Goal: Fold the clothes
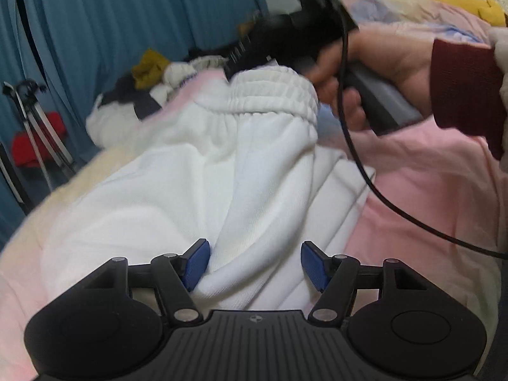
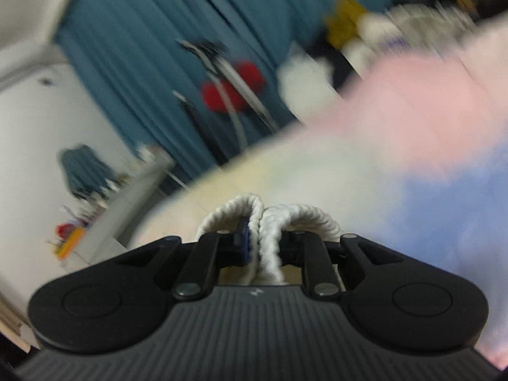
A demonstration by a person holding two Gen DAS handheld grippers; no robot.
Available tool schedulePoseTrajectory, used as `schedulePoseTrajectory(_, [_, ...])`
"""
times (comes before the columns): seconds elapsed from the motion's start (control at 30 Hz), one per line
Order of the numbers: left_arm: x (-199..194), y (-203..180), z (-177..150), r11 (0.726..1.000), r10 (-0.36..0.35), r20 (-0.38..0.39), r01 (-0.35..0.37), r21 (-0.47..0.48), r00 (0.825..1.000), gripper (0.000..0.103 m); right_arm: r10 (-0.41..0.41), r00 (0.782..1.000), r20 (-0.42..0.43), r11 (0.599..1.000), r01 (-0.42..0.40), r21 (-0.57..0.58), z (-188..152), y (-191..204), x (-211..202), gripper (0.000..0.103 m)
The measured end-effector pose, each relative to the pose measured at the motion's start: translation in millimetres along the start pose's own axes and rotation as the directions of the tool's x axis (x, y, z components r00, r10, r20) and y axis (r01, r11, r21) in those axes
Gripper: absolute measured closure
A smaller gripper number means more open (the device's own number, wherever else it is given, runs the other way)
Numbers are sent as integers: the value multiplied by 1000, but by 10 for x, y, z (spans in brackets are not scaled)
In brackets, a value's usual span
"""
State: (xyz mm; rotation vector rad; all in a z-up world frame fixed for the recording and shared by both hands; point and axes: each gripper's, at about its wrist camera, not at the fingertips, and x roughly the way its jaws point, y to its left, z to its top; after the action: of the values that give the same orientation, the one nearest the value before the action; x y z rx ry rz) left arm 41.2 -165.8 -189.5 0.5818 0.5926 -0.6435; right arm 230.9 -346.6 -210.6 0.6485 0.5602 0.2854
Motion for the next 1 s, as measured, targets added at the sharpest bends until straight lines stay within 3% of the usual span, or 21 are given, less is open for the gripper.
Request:
schedulePoseTrajectory(0.1, [12,-20,-19,1000,8,14,-9,28,1000,37,1,999,-45,995,4,102,-107,-265,98,82])
schedulePoseTrajectory(0.2, [-18,3,-32,1000,-3,20,3,12,1000,37,2,999,-45,994,3,113,-65,-195,30,79])
schedulePoseTrajectory(0.37, [-81,6,-80,1000,3,43,-5,29,999,36,-84,996,-1,989,83,120,-122,7,-198,70])
schedulePoseTrajectory(0.43, [-120,-37,-115,999,12,52,-15,50,999,36,-132,990,42,980,124,154,-143,24,-353,61])
schedulePoseTrajectory(0.5, [-135,-60,-134,998,21,55,-24,59,998,36,-159,984,85,973,141,185,-209,55,-529,37])
schedulePoseTrajectory(0.57, [-154,-67,-134,997,33,56,-37,66,998,36,-176,977,119,967,149,207,-285,103,-687,24])
schedulePoseTrajectory(1.0, [-306,-43,-194,989,123,38,-126,82,992,35,-154,984,90,970,134,203,-611,486,-1054,23])
